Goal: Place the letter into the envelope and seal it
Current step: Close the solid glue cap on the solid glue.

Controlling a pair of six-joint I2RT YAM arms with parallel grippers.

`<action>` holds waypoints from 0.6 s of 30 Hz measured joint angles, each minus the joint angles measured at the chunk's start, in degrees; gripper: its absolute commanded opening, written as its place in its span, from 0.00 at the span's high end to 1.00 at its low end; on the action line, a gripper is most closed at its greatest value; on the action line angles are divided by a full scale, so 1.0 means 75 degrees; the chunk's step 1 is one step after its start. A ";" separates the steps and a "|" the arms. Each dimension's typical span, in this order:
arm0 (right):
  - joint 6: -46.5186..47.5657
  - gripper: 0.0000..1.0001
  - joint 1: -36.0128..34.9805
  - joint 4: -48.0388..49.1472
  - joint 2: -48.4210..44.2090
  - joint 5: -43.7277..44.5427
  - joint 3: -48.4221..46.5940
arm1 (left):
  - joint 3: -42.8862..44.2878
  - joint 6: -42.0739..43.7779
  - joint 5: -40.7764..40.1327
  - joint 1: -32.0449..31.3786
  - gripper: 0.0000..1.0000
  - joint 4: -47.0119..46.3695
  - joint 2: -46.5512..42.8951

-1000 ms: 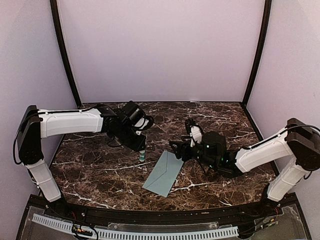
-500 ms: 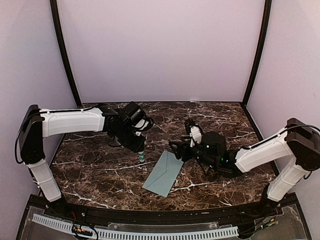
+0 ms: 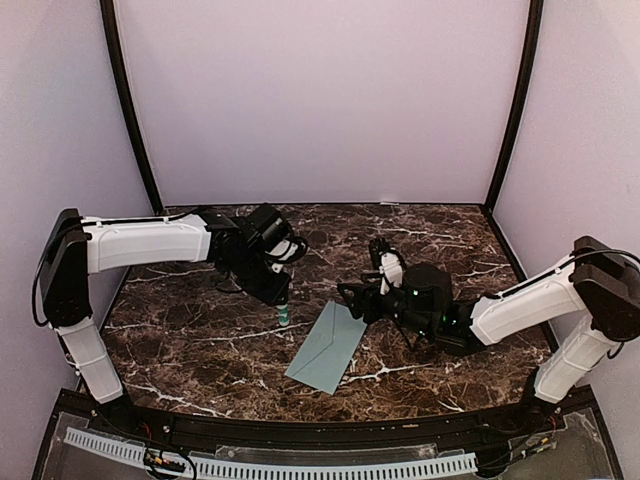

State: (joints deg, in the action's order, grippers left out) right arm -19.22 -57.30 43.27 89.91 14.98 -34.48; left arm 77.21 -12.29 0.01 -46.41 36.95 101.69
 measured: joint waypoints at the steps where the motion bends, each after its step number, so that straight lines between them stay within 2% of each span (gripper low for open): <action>1: 0.0000 0.36 0.0000 0.0000 0.0000 0.0000 0.0000 | 0.0000 0.0012 0.0047 0.0000 0.84 -0.0003 0.0003; 18: 0.0003 0.37 0.0000 -0.0119 -0.0192 0.0003 0.0000 | -0.0172 0.0032 0.0551 0.0012 0.86 -0.0472 0.0044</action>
State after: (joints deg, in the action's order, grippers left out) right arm -19.20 -57.30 42.37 88.47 15.00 -34.48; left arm 75.92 -12.05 4.14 -46.33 33.41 102.02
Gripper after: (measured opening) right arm 0.631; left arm 0.226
